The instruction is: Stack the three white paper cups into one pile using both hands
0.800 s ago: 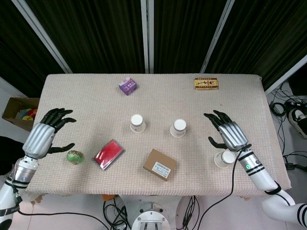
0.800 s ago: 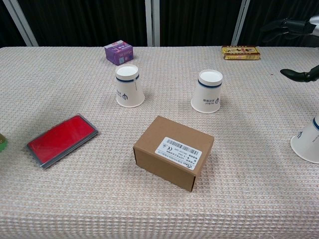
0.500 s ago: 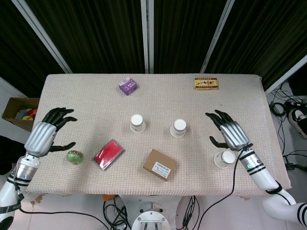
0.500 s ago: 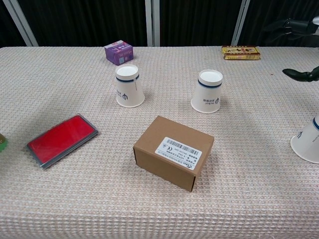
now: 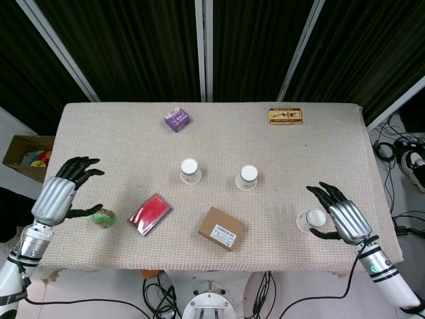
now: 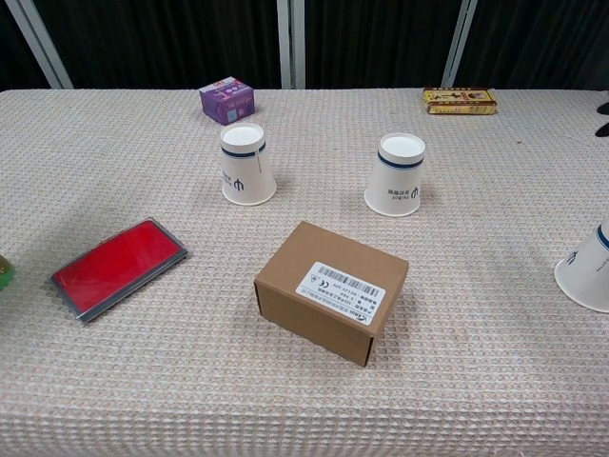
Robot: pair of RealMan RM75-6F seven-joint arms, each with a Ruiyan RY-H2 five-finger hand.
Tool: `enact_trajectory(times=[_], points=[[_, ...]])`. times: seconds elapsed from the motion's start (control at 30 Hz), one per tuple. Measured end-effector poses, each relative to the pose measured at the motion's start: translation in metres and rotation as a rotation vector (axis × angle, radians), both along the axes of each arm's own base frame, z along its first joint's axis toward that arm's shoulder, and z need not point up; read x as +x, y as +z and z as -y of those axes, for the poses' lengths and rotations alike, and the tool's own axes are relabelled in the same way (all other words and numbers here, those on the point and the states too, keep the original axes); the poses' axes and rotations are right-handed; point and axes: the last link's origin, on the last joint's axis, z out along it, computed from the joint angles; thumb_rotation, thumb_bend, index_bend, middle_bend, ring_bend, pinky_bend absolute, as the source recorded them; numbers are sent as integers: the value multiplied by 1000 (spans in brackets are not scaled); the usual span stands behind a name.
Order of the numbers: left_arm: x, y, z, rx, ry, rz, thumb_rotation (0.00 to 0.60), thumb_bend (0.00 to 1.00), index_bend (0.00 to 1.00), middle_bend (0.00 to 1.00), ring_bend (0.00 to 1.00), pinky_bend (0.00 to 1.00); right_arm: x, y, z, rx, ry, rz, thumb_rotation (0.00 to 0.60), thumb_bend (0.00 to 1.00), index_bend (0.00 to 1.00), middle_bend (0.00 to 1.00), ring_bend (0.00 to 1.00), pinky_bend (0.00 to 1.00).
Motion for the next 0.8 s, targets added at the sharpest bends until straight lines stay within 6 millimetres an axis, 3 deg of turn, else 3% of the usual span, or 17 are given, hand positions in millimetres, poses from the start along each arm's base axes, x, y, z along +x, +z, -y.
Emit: enact_trajectory(times=[0.23,0.53,0.67,0.8], points=[[-10,-5,10,-7,34,13,600,150,289,146,89,111,-28,-5,-12,17,-53,-86,600,87,91,163,25,137],[-15,-5,16,-2,54,16,600,151,289,146,89,111,-30,-23,5,38,-45,-117,600,234,114,193,45,137],[-18,-4,17,1,66,16,600,151,289,146,89,111,-26,-30,13,38,-25,-125,600,264,182,269,100,149],[-21,-3,19,6,76,15,600,150,289,146,89,111,-25,-33,16,44,-16,-133,600,307,311,363,166,183]])
